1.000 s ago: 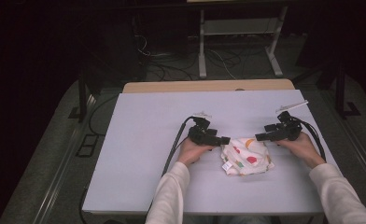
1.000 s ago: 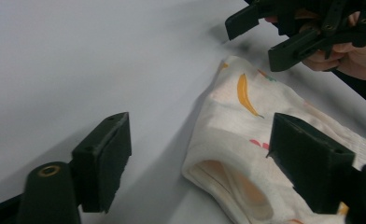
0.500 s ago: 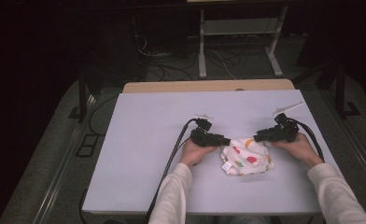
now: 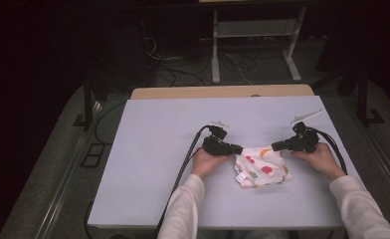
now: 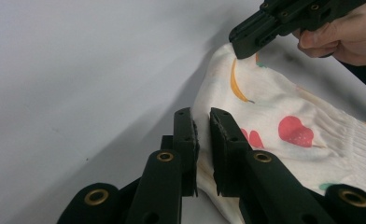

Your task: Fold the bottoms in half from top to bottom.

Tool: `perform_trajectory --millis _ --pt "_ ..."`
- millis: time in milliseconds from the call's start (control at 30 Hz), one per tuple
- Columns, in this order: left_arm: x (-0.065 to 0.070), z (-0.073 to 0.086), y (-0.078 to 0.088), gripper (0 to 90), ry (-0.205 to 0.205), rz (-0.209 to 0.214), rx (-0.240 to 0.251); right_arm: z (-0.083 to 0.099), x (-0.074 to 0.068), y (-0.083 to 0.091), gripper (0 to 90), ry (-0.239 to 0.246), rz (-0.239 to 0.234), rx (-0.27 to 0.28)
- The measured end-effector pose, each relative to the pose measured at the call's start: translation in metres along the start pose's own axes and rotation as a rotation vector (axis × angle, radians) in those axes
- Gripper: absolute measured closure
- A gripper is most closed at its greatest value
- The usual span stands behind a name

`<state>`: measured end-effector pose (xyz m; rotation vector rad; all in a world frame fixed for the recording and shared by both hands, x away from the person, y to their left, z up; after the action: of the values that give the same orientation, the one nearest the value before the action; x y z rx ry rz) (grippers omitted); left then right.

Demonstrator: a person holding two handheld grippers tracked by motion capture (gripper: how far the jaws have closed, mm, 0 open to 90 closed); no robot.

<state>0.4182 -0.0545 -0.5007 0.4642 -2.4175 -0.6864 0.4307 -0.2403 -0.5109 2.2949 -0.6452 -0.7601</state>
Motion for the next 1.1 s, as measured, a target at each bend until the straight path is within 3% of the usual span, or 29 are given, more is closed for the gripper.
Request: perform_trajectory --millis 267,700,1100 --pt "-0.002 0.0 0.018 80.5 -0.049 -0.041 -0.035 -0.012 -0.013 -0.004 86.0 0.016 0.021 0.02" --pt "-0.015 -0.002 0.045 80.6 -0.094 -0.085 -0.033 -0.029 -0.032 -0.017 85.9 0.04 0.033 0.027" --pt "-0.037 -0.006 0.06 80.7 -0.089 -0.129 -0.031 -0.047 -0.039 -0.032 86.0 0.009 0.069 0.037"
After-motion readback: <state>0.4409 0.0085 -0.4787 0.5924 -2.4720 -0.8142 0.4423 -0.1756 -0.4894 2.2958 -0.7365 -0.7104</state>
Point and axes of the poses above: each handheld gripper's, and its own axes: y roughly backward along the jaws, z roughly out of its underside, x roughly to its right, the point moved 9 cm from there along -y, roughly forward along the jaws, and after that the axes turned 1 degree about z, right-handed, at the moved point
